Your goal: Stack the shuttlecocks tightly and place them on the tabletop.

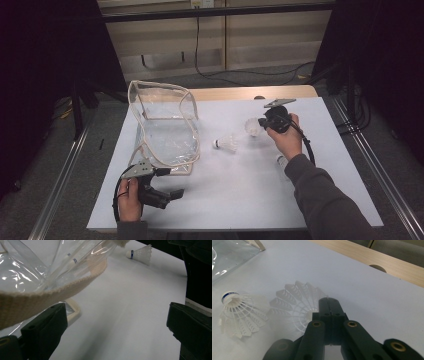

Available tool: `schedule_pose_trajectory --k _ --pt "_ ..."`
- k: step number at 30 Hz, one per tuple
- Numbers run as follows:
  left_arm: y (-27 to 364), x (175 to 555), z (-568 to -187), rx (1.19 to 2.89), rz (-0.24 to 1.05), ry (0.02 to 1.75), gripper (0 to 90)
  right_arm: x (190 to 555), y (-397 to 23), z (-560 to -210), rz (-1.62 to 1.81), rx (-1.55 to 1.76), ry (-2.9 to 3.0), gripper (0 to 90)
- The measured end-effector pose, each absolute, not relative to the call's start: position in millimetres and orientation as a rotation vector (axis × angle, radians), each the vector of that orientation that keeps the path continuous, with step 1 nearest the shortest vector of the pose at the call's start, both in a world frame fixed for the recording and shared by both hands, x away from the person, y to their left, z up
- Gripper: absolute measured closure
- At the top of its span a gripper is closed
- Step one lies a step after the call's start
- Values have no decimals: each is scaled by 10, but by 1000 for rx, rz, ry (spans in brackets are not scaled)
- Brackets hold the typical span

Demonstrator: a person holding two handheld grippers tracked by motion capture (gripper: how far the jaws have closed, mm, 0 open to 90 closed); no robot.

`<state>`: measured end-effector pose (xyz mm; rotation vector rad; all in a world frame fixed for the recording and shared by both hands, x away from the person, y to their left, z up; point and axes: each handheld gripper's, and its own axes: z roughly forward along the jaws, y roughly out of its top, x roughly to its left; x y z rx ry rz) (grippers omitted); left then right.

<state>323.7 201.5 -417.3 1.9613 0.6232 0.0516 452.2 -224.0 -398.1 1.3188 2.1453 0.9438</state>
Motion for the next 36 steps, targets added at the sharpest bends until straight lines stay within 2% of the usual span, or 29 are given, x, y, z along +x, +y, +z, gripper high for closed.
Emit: schedule_pose_trajectory --k 22,36 --pt "2011 3224 -4162 1949 49 623 33 4242 -2194 -3879 1029 1281 2197 900" --pt "1986 3224 -4168 1955 46 617 34 4120 -2086 -3950 1048 1243 2263 899"
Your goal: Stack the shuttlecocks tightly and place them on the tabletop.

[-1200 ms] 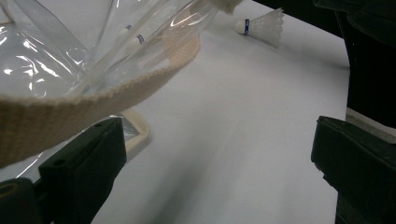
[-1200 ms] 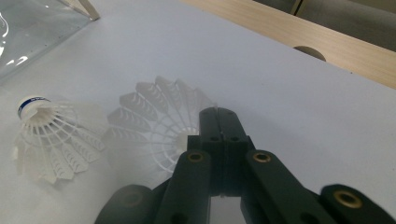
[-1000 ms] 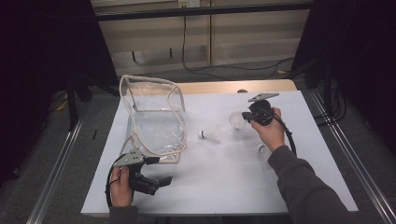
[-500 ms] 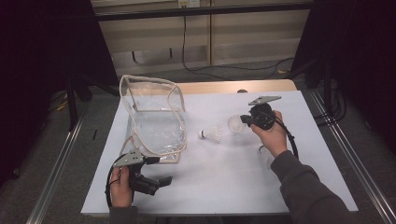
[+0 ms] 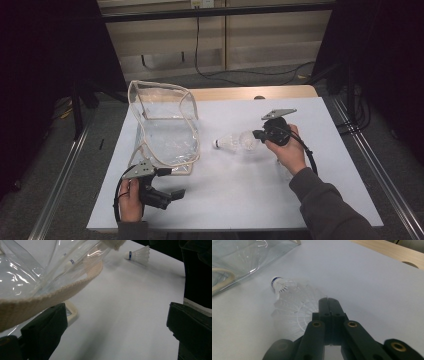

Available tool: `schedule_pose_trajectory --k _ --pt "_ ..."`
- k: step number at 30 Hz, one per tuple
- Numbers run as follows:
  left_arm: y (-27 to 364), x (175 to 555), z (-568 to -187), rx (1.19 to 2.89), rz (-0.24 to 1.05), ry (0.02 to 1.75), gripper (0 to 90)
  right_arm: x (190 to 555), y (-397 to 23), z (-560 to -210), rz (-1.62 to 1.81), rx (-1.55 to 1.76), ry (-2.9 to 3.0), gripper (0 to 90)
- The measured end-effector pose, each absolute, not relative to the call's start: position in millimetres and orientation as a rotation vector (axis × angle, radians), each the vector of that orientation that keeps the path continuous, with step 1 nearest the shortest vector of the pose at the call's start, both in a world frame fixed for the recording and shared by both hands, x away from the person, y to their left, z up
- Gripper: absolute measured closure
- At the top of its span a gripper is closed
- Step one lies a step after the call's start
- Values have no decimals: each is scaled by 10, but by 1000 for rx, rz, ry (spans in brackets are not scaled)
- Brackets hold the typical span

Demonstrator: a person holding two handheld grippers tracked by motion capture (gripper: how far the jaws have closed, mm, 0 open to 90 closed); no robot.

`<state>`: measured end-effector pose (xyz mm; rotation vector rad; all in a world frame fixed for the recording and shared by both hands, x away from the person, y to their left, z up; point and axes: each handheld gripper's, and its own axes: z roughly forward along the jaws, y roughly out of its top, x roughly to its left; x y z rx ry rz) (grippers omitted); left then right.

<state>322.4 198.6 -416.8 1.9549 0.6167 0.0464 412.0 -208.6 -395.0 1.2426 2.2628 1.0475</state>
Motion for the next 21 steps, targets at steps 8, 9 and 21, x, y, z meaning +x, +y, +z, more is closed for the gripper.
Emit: schedule_pose_trajectory --k 8,9,21 --pt "1983 3226 -4170 1956 46 615 33 4115 -2081 -3992 1050 1243 2268 892" --pt "1982 3225 -4170 1955 45 617 34 4116 -2085 -3992 1046 1244 2268 891" --pt "1986 3224 -4168 1953 49 619 33 4143 -2164 -4003 1015 1262 2254 802"
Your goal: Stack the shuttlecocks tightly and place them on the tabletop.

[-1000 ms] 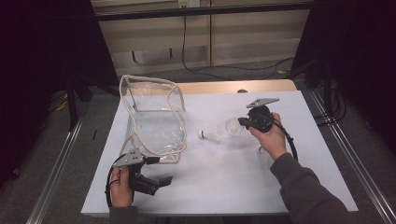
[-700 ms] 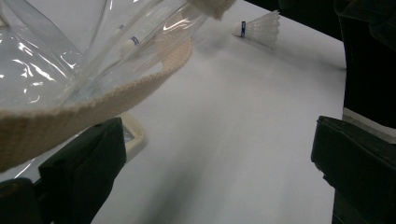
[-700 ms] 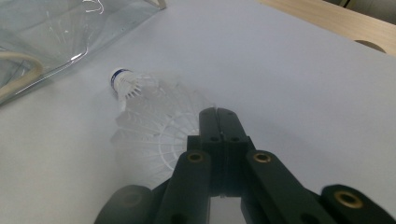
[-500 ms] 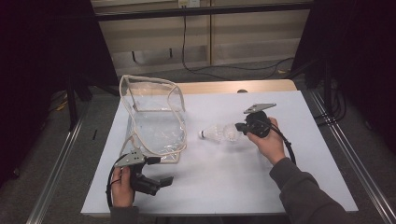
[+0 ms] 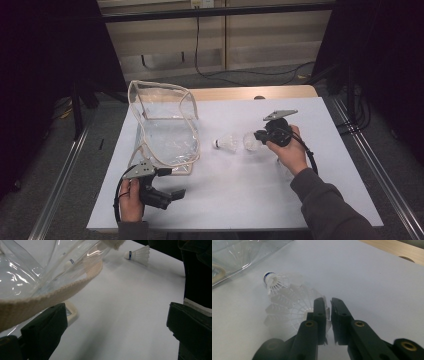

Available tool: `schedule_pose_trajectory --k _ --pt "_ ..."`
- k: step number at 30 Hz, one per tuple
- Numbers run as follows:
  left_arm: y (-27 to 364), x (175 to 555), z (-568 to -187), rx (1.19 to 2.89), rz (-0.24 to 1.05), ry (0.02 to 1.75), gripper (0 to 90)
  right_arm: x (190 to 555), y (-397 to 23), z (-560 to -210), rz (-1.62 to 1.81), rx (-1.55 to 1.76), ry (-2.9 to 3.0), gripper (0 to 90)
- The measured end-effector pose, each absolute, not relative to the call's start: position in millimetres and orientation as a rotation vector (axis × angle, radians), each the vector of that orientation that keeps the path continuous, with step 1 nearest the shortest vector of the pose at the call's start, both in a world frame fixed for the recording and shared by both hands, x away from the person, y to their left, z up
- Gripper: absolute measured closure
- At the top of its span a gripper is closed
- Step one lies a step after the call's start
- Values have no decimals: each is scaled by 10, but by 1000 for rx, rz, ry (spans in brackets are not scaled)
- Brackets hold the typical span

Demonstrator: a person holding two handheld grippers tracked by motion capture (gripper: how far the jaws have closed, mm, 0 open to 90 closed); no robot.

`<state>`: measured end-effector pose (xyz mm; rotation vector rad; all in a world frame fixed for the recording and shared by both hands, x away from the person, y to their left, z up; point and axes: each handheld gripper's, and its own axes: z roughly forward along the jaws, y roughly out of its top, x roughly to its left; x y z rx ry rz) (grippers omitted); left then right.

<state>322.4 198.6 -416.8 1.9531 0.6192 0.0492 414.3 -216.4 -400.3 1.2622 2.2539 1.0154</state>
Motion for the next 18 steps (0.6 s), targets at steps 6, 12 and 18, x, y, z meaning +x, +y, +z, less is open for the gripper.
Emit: schedule_pose_trajectory --k 6,12,18 --pt "1978 3226 -4172 1959 47 617 34 4143 -2229 -3988 997 1262 2237 755" --pt "1977 3227 -4173 1959 48 616 33 4132 -2296 -3982 981 1278 2222 726" --pt "1973 3228 -4176 1961 47 618 34 4127 -2364 -3972 973 1301 2196 700"
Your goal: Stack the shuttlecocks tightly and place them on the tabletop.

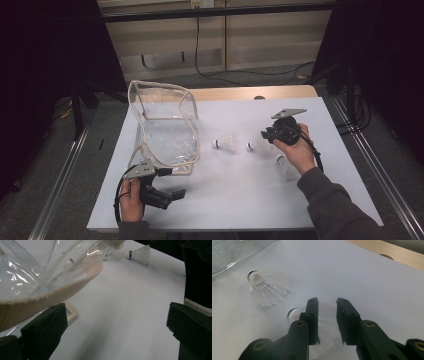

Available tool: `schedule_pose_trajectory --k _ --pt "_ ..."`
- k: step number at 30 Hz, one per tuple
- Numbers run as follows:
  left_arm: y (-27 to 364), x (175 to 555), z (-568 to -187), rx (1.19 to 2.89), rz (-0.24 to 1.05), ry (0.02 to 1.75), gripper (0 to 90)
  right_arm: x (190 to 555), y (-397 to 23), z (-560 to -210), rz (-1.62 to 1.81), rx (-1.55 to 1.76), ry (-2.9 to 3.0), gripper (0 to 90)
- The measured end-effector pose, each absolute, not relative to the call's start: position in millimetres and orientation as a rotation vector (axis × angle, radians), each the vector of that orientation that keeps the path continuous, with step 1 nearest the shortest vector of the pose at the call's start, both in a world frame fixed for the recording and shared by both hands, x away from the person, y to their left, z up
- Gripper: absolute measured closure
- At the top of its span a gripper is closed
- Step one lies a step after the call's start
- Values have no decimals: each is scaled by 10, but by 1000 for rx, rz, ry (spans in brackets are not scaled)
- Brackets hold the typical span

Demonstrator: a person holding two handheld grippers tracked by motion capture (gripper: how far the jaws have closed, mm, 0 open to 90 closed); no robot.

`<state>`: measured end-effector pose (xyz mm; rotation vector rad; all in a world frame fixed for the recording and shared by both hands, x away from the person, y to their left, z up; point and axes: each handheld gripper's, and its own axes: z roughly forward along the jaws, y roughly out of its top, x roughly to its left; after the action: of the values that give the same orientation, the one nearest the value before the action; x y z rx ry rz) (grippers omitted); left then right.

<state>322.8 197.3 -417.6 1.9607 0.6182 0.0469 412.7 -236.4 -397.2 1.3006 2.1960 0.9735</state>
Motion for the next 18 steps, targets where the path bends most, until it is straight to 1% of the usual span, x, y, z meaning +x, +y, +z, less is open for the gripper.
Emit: schedule_pose_trajectory --k 2,5,7,10,18 --pt "1971 3228 -4174 1967 45 616 34 4123 -2379 -3976 966 1303 2191 693" --pt "1967 3229 -4175 1964 43 617 34 4121 -2389 -3994 956 1308 2199 732" --pt "1969 3231 -4177 1963 46 616 34 4122 -2395 -4013 959 1316 2212 821" --pt "1969 3231 -4178 1963 46 617 34 4126 -2400 -4043 952 1325 2230 893" --pt "1976 3230 -4178 1959 47 619 34 4134 -2423 -4092 945 1350 2235 900"
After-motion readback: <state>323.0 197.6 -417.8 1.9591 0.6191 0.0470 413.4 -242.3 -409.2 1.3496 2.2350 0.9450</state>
